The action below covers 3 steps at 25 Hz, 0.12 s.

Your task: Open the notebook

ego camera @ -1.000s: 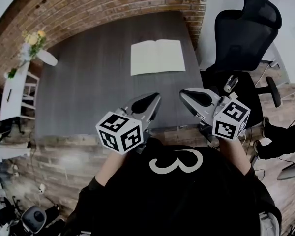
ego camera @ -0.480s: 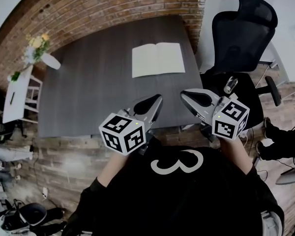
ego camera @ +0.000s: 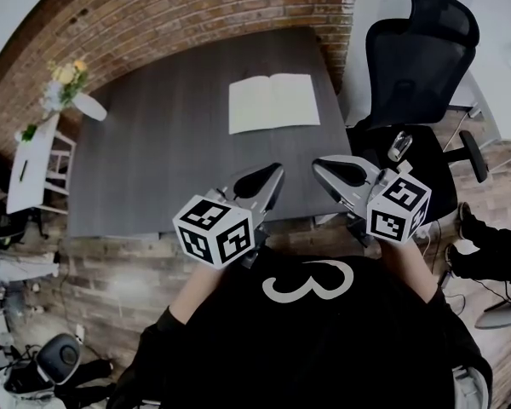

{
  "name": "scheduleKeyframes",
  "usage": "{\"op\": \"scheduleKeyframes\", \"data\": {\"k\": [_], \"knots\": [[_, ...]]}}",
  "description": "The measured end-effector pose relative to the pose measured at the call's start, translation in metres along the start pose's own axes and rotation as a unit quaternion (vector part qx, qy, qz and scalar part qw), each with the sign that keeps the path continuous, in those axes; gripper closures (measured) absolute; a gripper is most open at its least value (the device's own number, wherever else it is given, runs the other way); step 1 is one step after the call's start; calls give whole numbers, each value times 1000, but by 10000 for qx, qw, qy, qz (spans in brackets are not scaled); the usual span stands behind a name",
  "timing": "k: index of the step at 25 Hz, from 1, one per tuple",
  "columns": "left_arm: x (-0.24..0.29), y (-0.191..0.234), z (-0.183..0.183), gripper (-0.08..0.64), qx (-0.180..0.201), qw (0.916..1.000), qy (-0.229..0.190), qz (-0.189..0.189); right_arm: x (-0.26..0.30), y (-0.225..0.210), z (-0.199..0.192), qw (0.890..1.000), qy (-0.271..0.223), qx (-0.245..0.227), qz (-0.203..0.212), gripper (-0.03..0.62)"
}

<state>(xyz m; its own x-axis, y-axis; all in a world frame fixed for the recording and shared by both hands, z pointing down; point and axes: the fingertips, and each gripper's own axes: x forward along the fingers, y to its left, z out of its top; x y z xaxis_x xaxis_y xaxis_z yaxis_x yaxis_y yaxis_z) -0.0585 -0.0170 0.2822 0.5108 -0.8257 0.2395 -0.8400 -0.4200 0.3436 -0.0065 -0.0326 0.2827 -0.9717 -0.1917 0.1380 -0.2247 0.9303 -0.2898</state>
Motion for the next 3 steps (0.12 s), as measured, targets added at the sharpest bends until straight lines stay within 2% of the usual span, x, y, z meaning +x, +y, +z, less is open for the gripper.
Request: {"op": "scheduleKeyframes", "data": {"k": [3], "knots": [[0, -4, -7, 546, -24, 10000, 62, -23, -2, 1, -3, 10000, -25, 23, -2, 592]]}}
